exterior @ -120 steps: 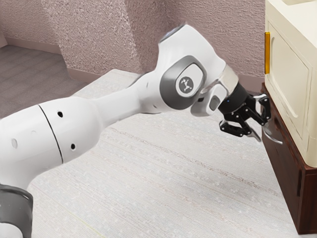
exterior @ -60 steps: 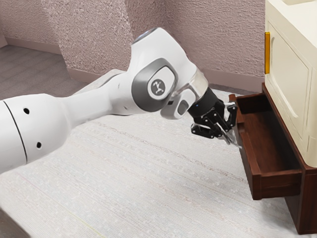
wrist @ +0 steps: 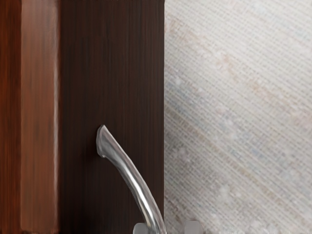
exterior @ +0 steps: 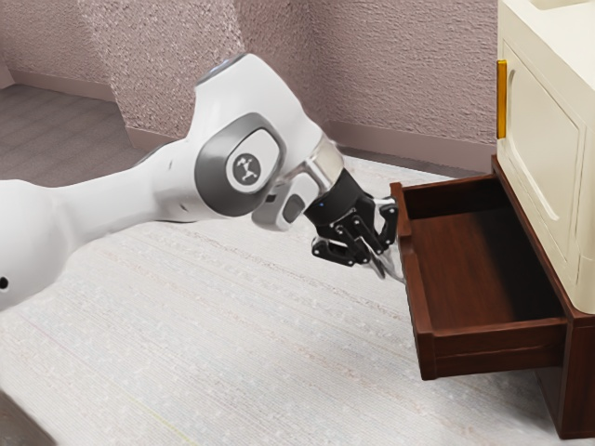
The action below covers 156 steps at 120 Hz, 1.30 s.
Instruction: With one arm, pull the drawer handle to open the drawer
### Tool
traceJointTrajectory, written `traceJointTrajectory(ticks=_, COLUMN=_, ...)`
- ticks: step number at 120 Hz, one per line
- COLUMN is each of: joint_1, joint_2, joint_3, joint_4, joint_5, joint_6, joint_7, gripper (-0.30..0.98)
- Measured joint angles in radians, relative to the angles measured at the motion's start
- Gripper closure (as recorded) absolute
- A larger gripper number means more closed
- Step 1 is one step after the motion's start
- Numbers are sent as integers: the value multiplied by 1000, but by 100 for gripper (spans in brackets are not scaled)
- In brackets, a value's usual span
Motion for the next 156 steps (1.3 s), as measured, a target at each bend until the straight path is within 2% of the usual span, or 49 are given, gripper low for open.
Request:
traceJointTrajectory(ticks=62, joint_1=42, joint_2=-95, joint_3=13, joint_4=-107, joint_5=-2, joint_6=-3, joint_7=26, gripper=78)
traceJointTrajectory(ticks=102, joint_1=41, joint_2=-117, joint_3=15, joint_4=-108, joint_5=10, joint_6=-14, joint_7=21, gripper=65)
traceJointTrajectory(ticks=134, joint_1=38, joint_2=-232, joint_3=51, joint_4=-107, joint_5=19, joint_6=-71, joint_7=5, gripper=55)
traceJointTrajectory(ticks=142, joint_1=43, joint_2=-239, joint_3=54, joint_4=-51, joint_5=56, joint_6=-108, joint_7=-13, gripper=43)
traceJointTrajectory(ticks=149, joint_1=39, joint_2=-238, joint_3=61, joint_4=23, joint_5=132, joint_6=-158, joint_7=-52, gripper=33)
traceJointTrajectory(ticks=156, joint_1=21, joint_2=-217, joint_3=109, joint_4=109, joint_5=193, joint_6=-225, joint_7=-107, gripper=25)
